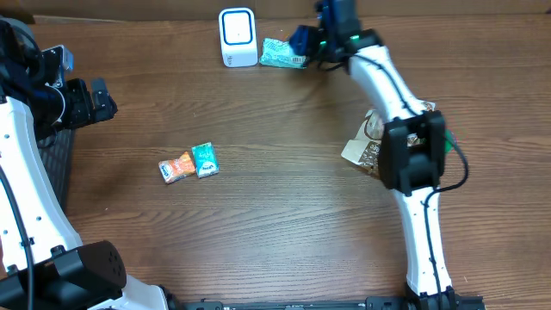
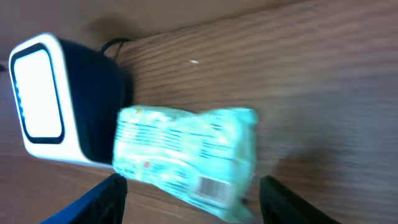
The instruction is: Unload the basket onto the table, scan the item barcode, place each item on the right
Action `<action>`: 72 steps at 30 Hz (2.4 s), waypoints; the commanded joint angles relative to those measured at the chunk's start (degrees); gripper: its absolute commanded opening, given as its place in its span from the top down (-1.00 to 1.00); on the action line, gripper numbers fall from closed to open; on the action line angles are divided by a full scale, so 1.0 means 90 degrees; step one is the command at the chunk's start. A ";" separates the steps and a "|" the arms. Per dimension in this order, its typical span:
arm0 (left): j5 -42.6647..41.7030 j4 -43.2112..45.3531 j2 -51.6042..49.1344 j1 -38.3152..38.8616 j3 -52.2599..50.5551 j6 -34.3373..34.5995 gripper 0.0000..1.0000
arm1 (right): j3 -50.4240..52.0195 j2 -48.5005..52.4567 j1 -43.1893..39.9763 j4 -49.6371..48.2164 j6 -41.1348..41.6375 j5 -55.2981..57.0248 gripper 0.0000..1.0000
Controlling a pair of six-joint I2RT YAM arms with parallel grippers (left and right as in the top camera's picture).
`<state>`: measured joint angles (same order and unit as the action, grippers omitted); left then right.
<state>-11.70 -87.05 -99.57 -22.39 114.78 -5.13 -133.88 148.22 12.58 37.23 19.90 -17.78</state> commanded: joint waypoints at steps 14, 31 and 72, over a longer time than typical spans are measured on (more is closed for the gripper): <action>-0.0010 0.0015 -0.0007 -0.0010 0.0012 -0.0124 -0.99 | -0.0087 -0.0374 0.0321 -0.0019 -0.0406 0.0935 -0.22; -0.0012 0.0015 -0.0007 -0.0010 0.0012 -0.0124 -0.99 | -0.0078 -0.0019 0.0716 -0.0867 -0.0381 0.2684 -0.06; -0.0010 0.0015 -0.0007 -0.0010 0.0012 -0.0124 -0.99 | -0.0022 0.0709 0.1047 0.3840 -0.0486 0.2616 -0.15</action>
<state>-11.70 -87.05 -99.57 -22.39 114.78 -5.15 -136.99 149.93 20.51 65.89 16.86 7.64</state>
